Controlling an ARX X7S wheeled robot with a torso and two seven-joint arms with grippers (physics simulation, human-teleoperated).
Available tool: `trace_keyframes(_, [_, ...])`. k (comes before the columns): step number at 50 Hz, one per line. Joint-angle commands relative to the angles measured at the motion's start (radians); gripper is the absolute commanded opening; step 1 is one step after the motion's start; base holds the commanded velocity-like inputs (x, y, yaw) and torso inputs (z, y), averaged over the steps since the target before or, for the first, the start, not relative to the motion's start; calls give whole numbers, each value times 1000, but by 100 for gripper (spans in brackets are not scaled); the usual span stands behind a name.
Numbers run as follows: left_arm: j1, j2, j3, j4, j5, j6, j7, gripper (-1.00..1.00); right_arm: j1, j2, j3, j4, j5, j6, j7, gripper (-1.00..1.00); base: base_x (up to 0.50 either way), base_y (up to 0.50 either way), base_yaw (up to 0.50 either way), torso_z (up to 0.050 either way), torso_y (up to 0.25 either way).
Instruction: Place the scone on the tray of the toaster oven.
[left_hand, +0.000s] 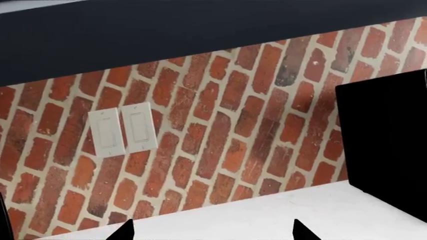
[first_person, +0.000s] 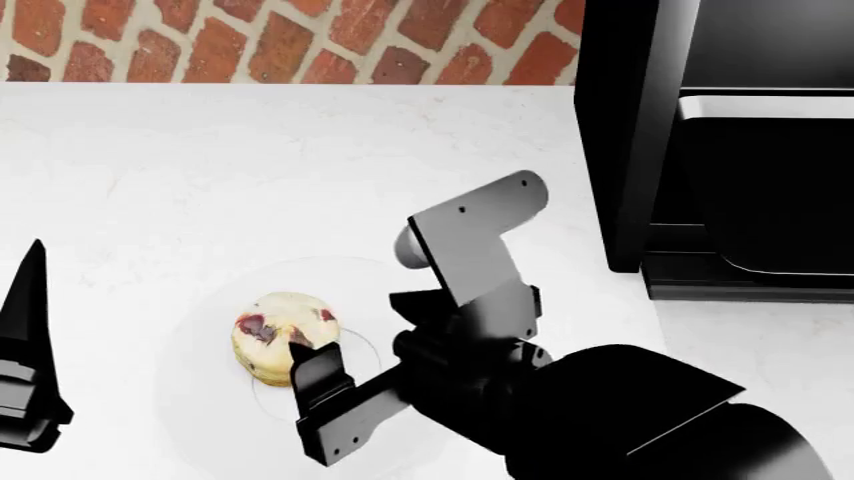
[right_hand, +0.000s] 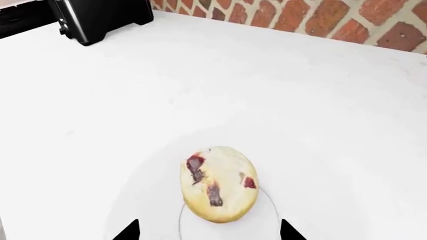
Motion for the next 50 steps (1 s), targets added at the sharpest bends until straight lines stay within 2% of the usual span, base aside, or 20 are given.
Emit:
trace_keyframes(1, [-6, -4, 19, -3, 1, -4, -5, 100, 37, 10, -82, 108, -36, -58, -40, 100, 0, 0, 0, 0, 0])
trace_keyframes(14, [1, -9, 27, -11, 7, 13, 0, 100, 74, -10, -118, 208, -58, -108, -62, 100, 0, 0, 0, 0, 0])
trace_keyframes(27, [-1, -11, 41, -22, 10, 27, 5, 100, 112, -19, -228, 252, -94, -131, -90, 100, 0, 0, 0, 0, 0])
trace_keyframes(50, [8, -10, 44, -29, -4, 33, -2, 100, 168, -28, -283, 303, -113, -156, -105, 100, 0, 0, 0, 0, 0])
